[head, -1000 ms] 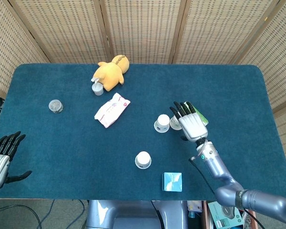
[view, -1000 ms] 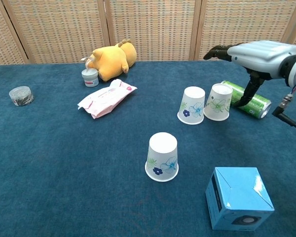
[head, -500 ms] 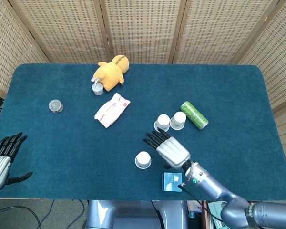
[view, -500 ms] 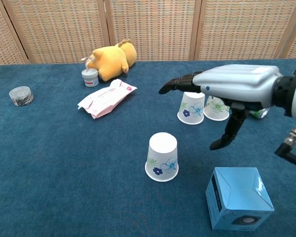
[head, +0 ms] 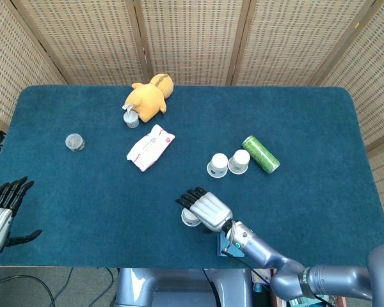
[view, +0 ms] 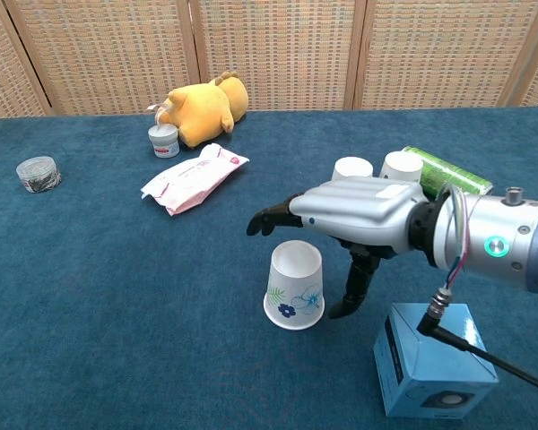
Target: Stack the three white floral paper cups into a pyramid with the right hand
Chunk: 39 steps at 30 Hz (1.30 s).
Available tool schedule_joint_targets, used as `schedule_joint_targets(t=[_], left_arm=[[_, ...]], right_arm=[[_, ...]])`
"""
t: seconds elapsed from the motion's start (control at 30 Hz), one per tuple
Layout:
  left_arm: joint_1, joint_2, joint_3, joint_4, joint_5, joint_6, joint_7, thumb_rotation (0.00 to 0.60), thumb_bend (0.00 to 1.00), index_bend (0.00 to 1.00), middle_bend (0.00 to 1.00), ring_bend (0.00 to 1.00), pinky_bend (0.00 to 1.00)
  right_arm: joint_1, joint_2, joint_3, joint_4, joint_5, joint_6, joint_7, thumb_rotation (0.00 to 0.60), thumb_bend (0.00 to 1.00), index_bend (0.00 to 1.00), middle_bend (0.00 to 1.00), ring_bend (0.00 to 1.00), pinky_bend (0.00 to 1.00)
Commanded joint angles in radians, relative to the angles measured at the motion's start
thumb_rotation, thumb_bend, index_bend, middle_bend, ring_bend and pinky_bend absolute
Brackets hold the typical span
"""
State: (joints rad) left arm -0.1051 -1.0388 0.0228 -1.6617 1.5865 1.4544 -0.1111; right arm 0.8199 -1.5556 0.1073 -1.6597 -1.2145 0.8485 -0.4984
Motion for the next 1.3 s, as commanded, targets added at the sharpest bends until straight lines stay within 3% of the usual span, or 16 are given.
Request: schedule_joint_targets(t=[0.03, 0.27, 0.5, 0.77, 1.03, 1.2, 1.3], left_arm=[[0.000, 0.001, 0.000, 0.001, -0.001, -0.001, -0.003, 0.600, 0.09, 0.00, 0.00, 0.00, 0.00], [-0.002, 0.000, 0.000, 0.000, 0.001, -0.003, 0.000, 0.600, 0.09, 0.00, 0.00, 0.00, 0.00], [-0.002, -0.001, 0.001, -0.001, 0.001, -0.003, 0.004, 0.600, 0.09, 0.00, 0.00, 0.00, 0.00], [-0.004, -0.001, 0.001, 0.001, -0.001, -0.007, 0.001, 0.600, 0.09, 0.00, 0.00, 0.00, 0.00], [-0.006, 0.002, 0.000, 0.001, -0.006, -0.012, -0.003, 0.600, 0.09, 0.00, 0.00, 0.00, 0.00], [-0.008, 0.007, 0.001, -0.001, -0.003, -0.015, -0.015, 0.600, 0.09, 0.00, 0.00, 0.00, 0.00], [-0.010, 0.009, 0.003, -0.003, 0.000, -0.017, -0.022, 0.600, 0.09, 0.00, 0.00, 0.00, 0.00]], right_arm=[[0.005, -0.019, 0.002, 0.031, 0.027, 0.006, -0.010, 0.600, 0.12, 0.22, 0.31, 0.22, 0.27], [0.000, -0.012, 0.003, 0.042, 0.032, 0.015, 0.020, 0.600, 0.20, 0.36, 0.44, 0.36, 0.39], [-0.009, -0.018, 0.011, 0.034, 0.010, 0.031, 0.091, 0.600, 0.31, 0.52, 0.57, 0.46, 0.44], [-0.023, 0.003, 0.034, 0.016, -0.001, 0.061, 0.155, 0.600, 0.36, 0.54, 0.58, 0.47, 0.45], [-0.023, 0.080, 0.106, -0.028, 0.037, 0.107, 0.152, 0.600, 0.37, 0.54, 0.58, 0.47, 0.45], [-0.011, 0.138, 0.181, -0.008, 0.130, 0.135, 0.119, 0.600, 0.37, 0.54, 0.58, 0.47, 0.45], [0.003, 0.179, 0.223, 0.033, 0.243, 0.130, 0.079, 0.600, 0.38, 0.54, 0.58, 0.47, 0.45]])
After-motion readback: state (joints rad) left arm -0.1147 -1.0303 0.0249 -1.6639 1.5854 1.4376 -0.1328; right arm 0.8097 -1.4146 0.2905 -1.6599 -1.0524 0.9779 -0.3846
